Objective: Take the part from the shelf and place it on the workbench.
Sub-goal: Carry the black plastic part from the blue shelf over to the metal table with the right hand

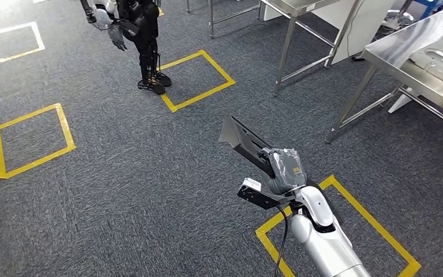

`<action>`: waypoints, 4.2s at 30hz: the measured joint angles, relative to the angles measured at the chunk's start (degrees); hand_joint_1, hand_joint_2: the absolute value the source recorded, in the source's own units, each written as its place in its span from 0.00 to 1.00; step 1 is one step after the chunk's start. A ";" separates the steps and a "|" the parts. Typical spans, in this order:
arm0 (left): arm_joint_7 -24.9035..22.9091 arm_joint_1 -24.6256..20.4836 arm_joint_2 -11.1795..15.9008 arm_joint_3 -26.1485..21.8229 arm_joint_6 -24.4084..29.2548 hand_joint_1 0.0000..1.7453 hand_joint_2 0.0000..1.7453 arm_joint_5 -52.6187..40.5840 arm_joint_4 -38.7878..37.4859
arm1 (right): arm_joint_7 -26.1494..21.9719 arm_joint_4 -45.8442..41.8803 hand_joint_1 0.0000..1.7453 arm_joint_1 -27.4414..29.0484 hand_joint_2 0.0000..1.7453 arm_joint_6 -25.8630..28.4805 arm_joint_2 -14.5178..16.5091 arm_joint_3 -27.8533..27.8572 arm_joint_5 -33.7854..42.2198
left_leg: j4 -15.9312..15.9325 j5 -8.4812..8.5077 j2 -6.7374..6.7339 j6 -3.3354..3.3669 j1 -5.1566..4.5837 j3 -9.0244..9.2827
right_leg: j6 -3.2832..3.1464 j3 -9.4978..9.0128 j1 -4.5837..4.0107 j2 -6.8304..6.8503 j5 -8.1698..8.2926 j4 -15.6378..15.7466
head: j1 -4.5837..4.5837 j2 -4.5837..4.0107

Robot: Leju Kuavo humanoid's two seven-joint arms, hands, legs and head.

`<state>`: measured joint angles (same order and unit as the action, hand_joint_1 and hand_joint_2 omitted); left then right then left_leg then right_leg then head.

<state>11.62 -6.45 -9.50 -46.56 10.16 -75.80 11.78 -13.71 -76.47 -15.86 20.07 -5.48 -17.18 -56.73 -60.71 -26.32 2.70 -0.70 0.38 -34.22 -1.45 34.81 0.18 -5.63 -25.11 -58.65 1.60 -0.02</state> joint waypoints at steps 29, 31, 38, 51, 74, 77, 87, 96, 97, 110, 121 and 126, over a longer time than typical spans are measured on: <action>-0.67 -0.04 -0.73 -0.11 0.01 0.00 1.00 -1.15 0.00 | -1.89 0.44 1.00 5.35 1.00 1.50 -1.46 3.98 2.17 | -5.10 -2.49 -1.62 -0.03 0.17 -1.72 | 0.21 0.34 0.17 0.81 0.14 0.06 | 0.02 0.00; -0.67 -0.11 -0.60 -0.11 0.01 0.00 1.00 -1.15 0.00 | -1.88 0.41 1.00 5.32 1.00 1.50 -1.46 3.98 2.17 | 0.75 -0.34 0.96 0.72 0.16 0.65 | 0.57 0.59 0.22 -0.59 0.22 -0.07 | 0.02 0.00; -0.67 -0.47 -0.62 -0.13 0.07 0.00 1.00 -1.15 0.00 | -1.89 0.20 1.00 5.96 1.00 1.49 -1.43 4.21 2.17 | 4.47 0.62 -1.76 2.14 0.22 2.45 | 2.70 4.00 0.50 3.01 -3.13 -5.90 | -0.02 0.00; -0.55 -0.52 -0.73 -0.15 0.02 0.00 1.00 -1.16 0.00 | -1.91 0.05 1.00 5.61 1.00 1.28 -1.45 4.23 2.16 | 2.44 -2.24 -8.31 -0.57 0.04 3.19 | 1.55 0.08 0.75 7.43 -0.15 0.46 | -0.02 0.00; -0.09 -0.37 -0.75 -0.15 -0.11 0.00 1.00 -1.16 0.00 | -1.92 0.25 1.00 4.86 1.00 0.96 -1.29 4.18 2.13 | 3.51 -0.25 -6.03 2.04 0.34 2.28 | 3.91 5.47 1.09 6.22 -3.32 -10.14 | -0.03 0.00; -0.02 -0.52 -0.83 -0.14 -0.13 0.00 1.00 -1.09 0.00 | -1.94 0.25 1.00 4.55 1.00 0.95 -1.28 4.19 2.13 | 3.27 -0.81 -7.62 1.30 -0.01 2.67 | 2.99 0.12 0.56 9.27 -0.14 -0.11 | -0.02 0.00; 0.04 -0.30 -0.83 -0.13 -0.20 0.00 1.00 -0.80 0.00 | -1.84 0.49 1.00 4.18 1.00 1.04 -0.92 4.20 1.70 | -13.52 -9.13 -3.28 -0.88 0.27 -4.50 | 0.62 -0.25 0.72 3.91 0.33 1.01 | -0.01 0.00; -0.45 -0.79 -0.59 -0.12 -0.78 0.00 1.00 -1.13 0.00 | 1.34 2.39 1.00 -0.77 1.00 -1.83 -2.04 2.93 -10.11 | 2.59 -0.11 -1.90 0.84 -0.11 0.99 | 1.72 0.39 0.57 1.77 0.07 0.10 | -0.01 0.00; -0.51 -0.82 -0.49 -0.12 -0.90 0.00 1.00 -1.27 0.00 | 1.67 2.49 1.00 -2.75 1.00 -3.41 -2.60 2.38 -11.52 | 2.58 -0.02 -1.86 1.05 -0.25 0.89 | 1.89 0.42 0.69 1.82 0.17 0.16 | -0.02 0.00; -0.86 -0.95 -0.13 -0.15 -1.19 0.00 1.00 0.49 0.00 | 3.06 14.93 1.00 -57.52 1.00 -26.95 -8.34 -19.27 -16.24 | 2.73 0.83 -1.47 2.67 -0.80 -0.20 | 3.56 1.54 1.23 2.35 1.91 -0.01 | 0.00 0.00; -2.17 -0.48 -0.55 -0.15 -2.13 0.00 1.00 0.67 0.00 | 4.80 17.78 1.00 -70.06 1.00 -30.59 -7.23 -32.96 -14.92 | 4.16 -3.08 -3.05 0.84 1.42 6.01 | 5.88 7.00 2.54 6.05 2.76 -5.66 | -0.08 0.00; -2.31 -0.61 -0.57 -0.15 -2.29 0.00 1.00 0.76 0.00 | 4.81 19.48 1.00 -72.11 1.00 -30.15 -6.76 -35.06 -14.33 | 3.70 -3.81 -3.53 -1.66 1.60 7.23 | 3.00 4.48 1.93 5.85 3.37 0.29 | -0.06 0.00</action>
<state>9.31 -7.06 -10.07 -46.71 7.87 -75.04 11.78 -8.90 -56.99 -87.97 -10.08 -12.24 -52.24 -71.06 -57.01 -30.13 -0.83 -2.36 1.99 -26.98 1.55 39.29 2.11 0.21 -21.74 -58.36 1.54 -0.02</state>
